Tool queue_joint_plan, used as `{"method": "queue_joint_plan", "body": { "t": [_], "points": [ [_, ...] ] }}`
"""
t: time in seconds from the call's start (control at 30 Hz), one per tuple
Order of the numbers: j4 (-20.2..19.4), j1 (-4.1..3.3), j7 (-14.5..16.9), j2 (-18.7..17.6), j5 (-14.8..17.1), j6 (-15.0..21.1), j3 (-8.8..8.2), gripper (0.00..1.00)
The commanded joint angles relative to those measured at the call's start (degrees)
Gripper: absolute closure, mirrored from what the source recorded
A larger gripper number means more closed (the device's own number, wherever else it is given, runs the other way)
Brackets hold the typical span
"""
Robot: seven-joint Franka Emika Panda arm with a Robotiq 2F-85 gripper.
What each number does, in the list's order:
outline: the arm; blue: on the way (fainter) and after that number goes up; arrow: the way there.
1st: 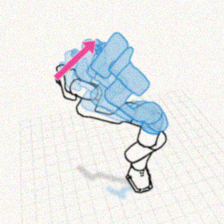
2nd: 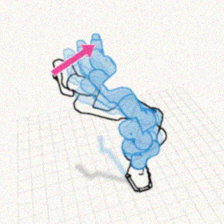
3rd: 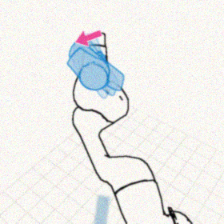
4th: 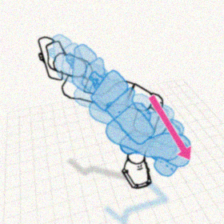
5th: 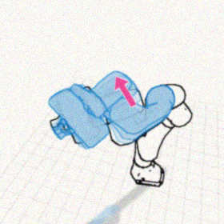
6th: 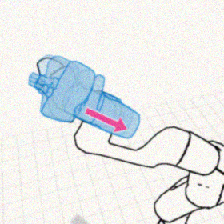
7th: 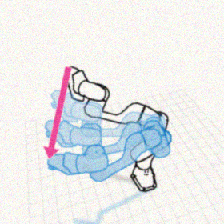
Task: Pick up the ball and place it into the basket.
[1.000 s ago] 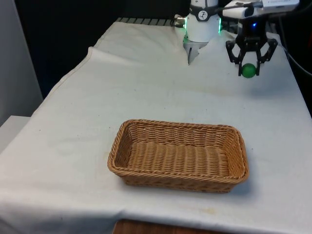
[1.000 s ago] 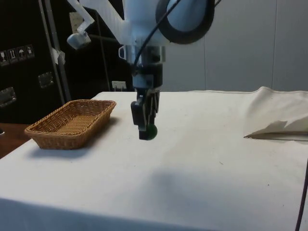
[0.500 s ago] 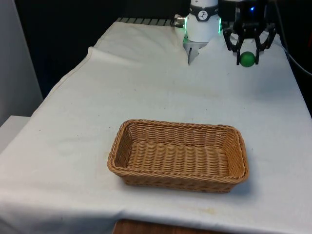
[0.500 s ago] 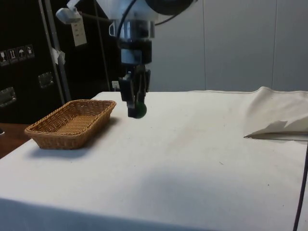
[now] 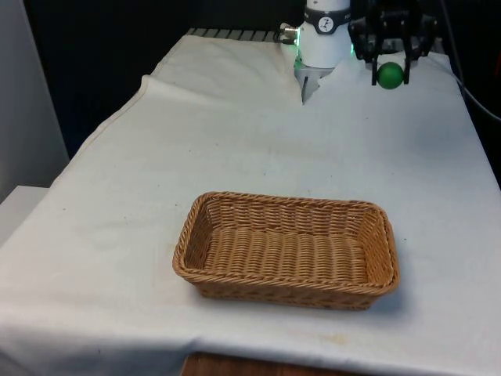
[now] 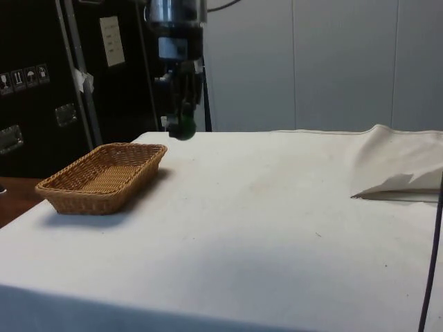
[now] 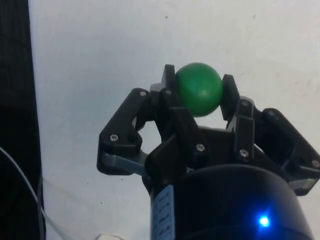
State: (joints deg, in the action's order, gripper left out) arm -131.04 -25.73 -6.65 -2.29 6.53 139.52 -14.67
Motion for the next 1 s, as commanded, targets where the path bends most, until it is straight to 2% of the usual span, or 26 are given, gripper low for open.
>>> {"method": "queue_joint_plan", "body": {
  "t": [0.0,0.2,0.23,0.27,0.43,0.47,0.5,0.73,0.77,0.8,0.83,0.97],
  "points": [
    [1.0,0.23,0.2,-0.2,-0.3,-1.2,-0.29,1.0],
    [4.6,0.46,2.4,-1.4,0.2,-3.5,-2.18,1.0],
    [4.2,0.23,2.1,-1.1,0.0,-2.8,-2.29,1.0],
    [5.2,0.46,2.7,-1.7,0.3,-3.7,-2.46,1.0],
    [8.4,0.63,4.6,-3.4,0.7,-5.0,-4.18,1.0],
    [7.7,0.34,3.8,-3.0,0.1,-4.2,-4.13,1.0],
    [8.9,0.63,5.0,-3.7,0.7,-5.2,-4.41,1.0],
    [13.1,0.97,7.8,-6.4,1.5,-6.3,-6.42,1.0],
    [13.5,0.97,8.1,-6.8,1.8,-6.4,-6.59,1.0],
    [13.0,0.63,7.4,-6.5,1.0,-5.7,-6.76,1.0],
    [14.1,1.03,8.7,-7.2,2.0,-6.4,-6.82,1.0],
    [16.5,1.32,10.8,-9.4,3.2,-6.5,-7.62,1.0]
  ]
}}
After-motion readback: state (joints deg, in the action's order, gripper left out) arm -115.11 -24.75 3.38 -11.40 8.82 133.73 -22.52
